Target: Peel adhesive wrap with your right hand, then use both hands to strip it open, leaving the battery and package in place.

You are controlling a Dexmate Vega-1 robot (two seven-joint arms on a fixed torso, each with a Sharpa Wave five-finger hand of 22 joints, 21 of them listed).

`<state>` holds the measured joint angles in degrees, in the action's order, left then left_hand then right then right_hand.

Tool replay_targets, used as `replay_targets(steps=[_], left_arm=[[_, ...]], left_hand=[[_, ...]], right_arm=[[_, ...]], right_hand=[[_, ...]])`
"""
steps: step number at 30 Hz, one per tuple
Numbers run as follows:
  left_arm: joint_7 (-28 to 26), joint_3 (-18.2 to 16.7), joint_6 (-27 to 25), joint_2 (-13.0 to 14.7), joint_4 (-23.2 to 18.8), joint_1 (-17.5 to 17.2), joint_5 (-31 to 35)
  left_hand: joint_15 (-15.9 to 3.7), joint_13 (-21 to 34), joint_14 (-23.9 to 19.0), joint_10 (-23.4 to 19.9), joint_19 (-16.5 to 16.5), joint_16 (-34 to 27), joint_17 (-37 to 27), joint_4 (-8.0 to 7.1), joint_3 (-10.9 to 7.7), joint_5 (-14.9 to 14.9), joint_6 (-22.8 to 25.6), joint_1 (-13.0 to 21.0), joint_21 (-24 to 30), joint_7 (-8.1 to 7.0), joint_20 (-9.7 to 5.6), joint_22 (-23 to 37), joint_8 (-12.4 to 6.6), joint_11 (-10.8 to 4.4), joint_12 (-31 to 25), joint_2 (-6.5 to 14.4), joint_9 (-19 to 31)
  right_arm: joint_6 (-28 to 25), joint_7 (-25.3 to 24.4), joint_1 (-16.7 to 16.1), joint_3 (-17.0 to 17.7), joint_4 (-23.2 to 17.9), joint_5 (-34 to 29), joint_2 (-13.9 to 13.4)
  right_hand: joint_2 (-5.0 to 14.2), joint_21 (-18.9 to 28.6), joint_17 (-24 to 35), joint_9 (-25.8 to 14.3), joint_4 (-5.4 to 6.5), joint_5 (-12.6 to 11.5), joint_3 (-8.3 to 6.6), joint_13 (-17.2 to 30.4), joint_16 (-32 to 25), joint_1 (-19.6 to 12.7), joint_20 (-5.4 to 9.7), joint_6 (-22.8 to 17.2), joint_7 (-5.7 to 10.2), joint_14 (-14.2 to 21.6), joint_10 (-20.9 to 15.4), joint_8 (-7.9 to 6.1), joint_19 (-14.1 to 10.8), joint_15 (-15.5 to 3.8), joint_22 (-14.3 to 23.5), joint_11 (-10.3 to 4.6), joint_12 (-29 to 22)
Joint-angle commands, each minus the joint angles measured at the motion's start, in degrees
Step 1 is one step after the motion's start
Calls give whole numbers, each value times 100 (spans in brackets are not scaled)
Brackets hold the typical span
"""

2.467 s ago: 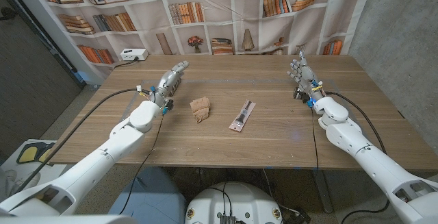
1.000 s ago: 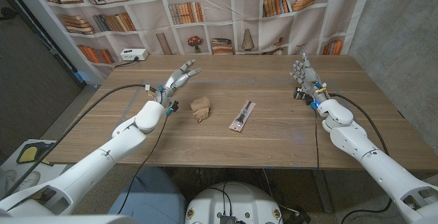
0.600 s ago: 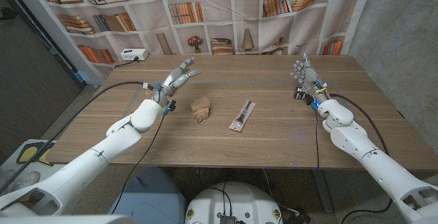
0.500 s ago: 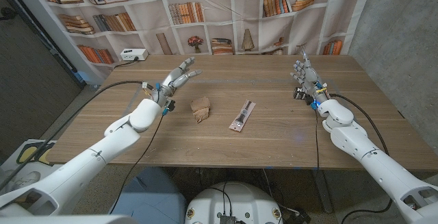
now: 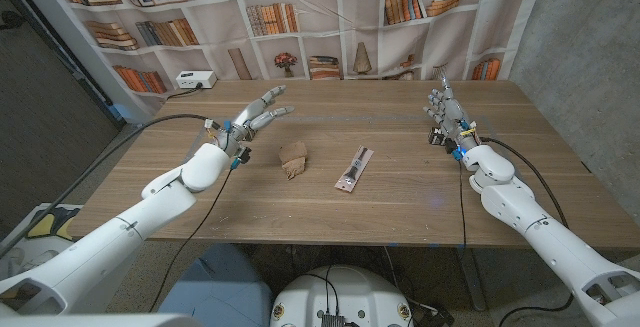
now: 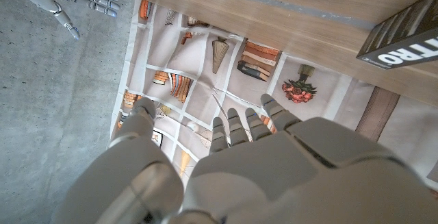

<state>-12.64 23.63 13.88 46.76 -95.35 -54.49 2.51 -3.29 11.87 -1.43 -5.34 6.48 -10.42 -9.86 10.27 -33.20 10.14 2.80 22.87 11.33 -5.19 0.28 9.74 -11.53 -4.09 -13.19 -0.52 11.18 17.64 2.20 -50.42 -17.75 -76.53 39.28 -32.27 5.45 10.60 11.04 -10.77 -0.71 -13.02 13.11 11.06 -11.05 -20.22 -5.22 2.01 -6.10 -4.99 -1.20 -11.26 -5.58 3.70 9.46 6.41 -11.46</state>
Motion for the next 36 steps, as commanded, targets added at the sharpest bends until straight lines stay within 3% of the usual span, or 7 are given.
replay_targets(steps=[1,11,18,20,27,34,36], left_arm=[[-398,-112,12,95,-134,-184,474],[-596,-230,-77,206,-331,-363,764],[-761,-266,-81,229,-381,-457,993],[-729,-262,-64,248,-384,-457,1006],[-804,-276,-163,320,-488,-494,1273],[-1005,-306,-160,378,-560,-546,1601],[-1081,-322,-164,384,-573,-575,1679]], left_hand=[[-37,8,-1,-55,68,-20,-19,-18,-2,-11,-110,72,-10,-98,-7,14,36,37,-20,-15,-2],[-120,10,-95,-119,131,-47,-18,-27,6,-15,-183,138,2,-144,-45,16,52,-4,-39,-36,-10],[-84,12,-457,-150,645,-114,-12,-36,32,-7,-180,292,128,-142,-97,9,35,-12,-29,-86,-18],[-138,12,-478,-140,736,-101,-12,-42,44,-1,-203,324,141,-150,-189,9,41,-28,-21,-92,-19],[-178,11,-474,-108,782,-76,-12,-54,42,23,-310,396,125,-206,-233,10,70,-31,0,-45,-18],[-263,13,-650,-264,1073,-96,-10,-62,109,49,-248,481,166,-247,-311,7,22,-65,-43,-77,-18],[-293,13,-724,-331,1142,-97,-9,-58,148,64,-93,532,153,-399,-320,7,-38,-55,-55,-108,-19]], right_arm=[[-15,-44,8,-5,19,-12,20],[2,-4,16,16,79,22,21],[32,49,26,15,165,50,47],[33,61,30,13,180,51,45],[39,55,38,21,201,66,63],[146,78,58,23,283,37,92],[132,36,42,37,262,51,101]], right_hand=[[6,22,24,-17,0,8,2,25,-42,-54,8,-45,5,-8,-17,-13,10,-32,30,16,-23],[11,22,24,-17,-2,15,-3,25,-43,-56,7,-45,6,-6,-17,-12,12,-31,30,16,-23],[12,23,24,-17,-5,20,-6,25,-48,-58,8,-44,9,7,-28,-11,9,-30,30,6,-27],[11,24,24,-17,-5,22,-7,25,-51,-57,9,-46,10,16,-29,-11,8,-35,30,2,-27],[13,23,24,-17,-8,27,-10,25,-49,-59,8,-45,9,11,-31,-10,10,-35,30,7,-27],[14,24,24,-17,-9,31,-13,25,-48,-59,7,-47,10,9,-26,-10,9,-34,30,10,-24],[13,26,24,-16,-10,32,-13,25,-49,-60,7,-43,11,13,-32,-8,3,-34,30,5,-26]])
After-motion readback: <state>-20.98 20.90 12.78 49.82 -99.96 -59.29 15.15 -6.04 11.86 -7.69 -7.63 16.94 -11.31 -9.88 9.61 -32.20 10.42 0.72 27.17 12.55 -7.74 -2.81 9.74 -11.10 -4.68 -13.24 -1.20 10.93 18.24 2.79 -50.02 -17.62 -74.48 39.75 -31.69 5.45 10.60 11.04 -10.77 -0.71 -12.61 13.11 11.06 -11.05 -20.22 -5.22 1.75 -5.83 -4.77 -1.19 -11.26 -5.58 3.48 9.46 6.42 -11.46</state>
